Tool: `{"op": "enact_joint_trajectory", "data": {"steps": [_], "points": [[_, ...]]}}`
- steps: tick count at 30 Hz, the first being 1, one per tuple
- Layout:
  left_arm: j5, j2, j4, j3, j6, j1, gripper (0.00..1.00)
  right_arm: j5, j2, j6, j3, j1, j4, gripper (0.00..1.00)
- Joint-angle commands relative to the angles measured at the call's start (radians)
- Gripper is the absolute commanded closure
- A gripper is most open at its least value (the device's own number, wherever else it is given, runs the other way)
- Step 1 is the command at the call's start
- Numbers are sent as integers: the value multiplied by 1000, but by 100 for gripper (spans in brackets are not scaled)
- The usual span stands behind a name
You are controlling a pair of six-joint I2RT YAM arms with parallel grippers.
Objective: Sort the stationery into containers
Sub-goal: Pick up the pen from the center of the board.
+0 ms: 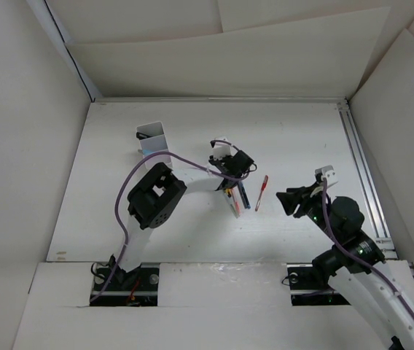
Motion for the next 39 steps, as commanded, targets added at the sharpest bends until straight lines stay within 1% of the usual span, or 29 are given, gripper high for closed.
{"op": "enact_joint_trajectory", "data": {"steps": [1, 7, 9, 12, 24, 28, 30, 33, 35, 37, 39], "points": [[-19, 37, -126, -9, -6, -10, 77, -7, -12, 1, 34, 10, 25, 52], [-10, 28, -117, -29, 4, -10, 77, -7, -12, 1, 34, 10, 25, 51], [-1, 28, -117, -43, 4, -10, 79, -7, -21, 1, 43, 10, 25, 51], [-1, 28, -117, -64, 4, -19, 79, -7, -21, 1, 43, 10, 25, 51], [27, 39, -139, -64, 4, -50, 80, -17, -12, 1, 52, 10, 36, 51], [27, 39, -139, -64, 4, -60, 78, -26, -12, 1, 52, 10, 45, 51], [27, 7, -121, -83, 4, -70, 75, -26, -21, 1, 52, 10, 36, 51], [63, -28, -87, -113, 4, -70, 70, -26, -30, 1, 52, 10, 36, 51], [73, -29, -76, -113, 4, -70, 70, -26, -39, 1, 52, 10, 36, 51], [54, -18, -103, -103, 4, -79, 74, -26, -39, 1, 52, 10, 26, 51], [54, -4, -113, -87, 4, -88, 76, -26, -39, 1, 52, 10, 17, 51]]}}
